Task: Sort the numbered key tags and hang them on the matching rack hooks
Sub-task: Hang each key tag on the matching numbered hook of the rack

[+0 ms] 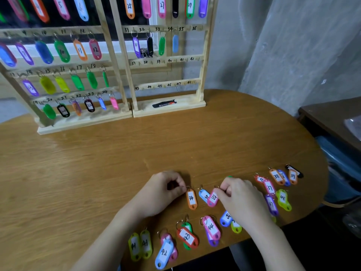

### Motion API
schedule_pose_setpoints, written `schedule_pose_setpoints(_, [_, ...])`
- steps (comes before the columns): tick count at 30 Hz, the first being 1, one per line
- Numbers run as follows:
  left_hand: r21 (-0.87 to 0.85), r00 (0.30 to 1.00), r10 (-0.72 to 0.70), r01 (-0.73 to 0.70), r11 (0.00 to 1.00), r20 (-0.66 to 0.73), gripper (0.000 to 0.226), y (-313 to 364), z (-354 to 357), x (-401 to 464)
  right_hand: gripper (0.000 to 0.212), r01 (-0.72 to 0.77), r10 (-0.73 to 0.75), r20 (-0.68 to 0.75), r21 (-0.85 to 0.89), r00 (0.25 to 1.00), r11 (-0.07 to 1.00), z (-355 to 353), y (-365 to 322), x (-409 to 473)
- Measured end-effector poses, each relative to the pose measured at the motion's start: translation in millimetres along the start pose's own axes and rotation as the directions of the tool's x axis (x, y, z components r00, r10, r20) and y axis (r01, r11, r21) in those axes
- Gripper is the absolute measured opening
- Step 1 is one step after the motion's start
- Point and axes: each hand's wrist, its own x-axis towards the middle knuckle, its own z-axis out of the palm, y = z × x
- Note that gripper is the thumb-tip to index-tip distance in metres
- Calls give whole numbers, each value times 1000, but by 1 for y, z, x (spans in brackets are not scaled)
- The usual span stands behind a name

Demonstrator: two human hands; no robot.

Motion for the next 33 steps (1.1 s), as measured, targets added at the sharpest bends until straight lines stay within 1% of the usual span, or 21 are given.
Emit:
schedule_pose_setpoints(5, [-43, 999, -40, 41, 998, 21, 7, 5, -3, -3, 26, 18, -18, -13, 12, 1000, 1000, 3, 0, 4])
schedule_pose_setpoints(8, [-63, 998, -52, 53, 997, 26, 8, 7, -6, -2, 23, 38, -36, -30, 104, 999, 994, 1, 0, 5])
schedule_pose_setpoints(11, [-42, 1000, -22, 22, 999, 0, 10, 11, -16, 4, 23, 73, -58, -69, 242, 996, 968, -8, -1, 10])
schedule_pose_setpoints(14, [-16, 996, 33, -35, 999, -82, 14, 18, -32, 14, 28, 133, -86, -144, 352, 986, 927, -19, -2, 19])
schedule_pose_setpoints(16, [13, 989, 63, -62, 998, -136, 17, 25, -46, 23, 27, 162, -99, -174, 396, 980, 904, -28, -4, 30])
schedule_pose_setpoints(20, [46, 969, 118, -111, 993, -216, 18, 43, -75, 45, 24, 217, -125, -222, 460, 967, 861, -57, -14, 60])
schedule_pose_setpoints(24, [84, 937, 147, -127, 988, -315, 18, 61, -104, 70, 29, 277, -160, -261, 510, 952, 814, -86, -29, 92])
schedule_pose_setpoints(26, [85, 923, 140, -117, 989, -358, 19, 71, -119, 84, 26, 276, -154, -267, 518, 951, 810, -98, -35, 110])
schedule_pose_setpoints(31, [30, 886, 91, -87, 996, -455, 19, 92, -155, 120, 35, 299, -168, -283, 524, 944, 798, -126, -55, 155])
schedule_pose_setpoints(33, [25, 874, 82, -80, 996, -478, 21, 99, -166, 135, 33, 316, -173, -309, 508, 935, 802, -134, -64, 172])
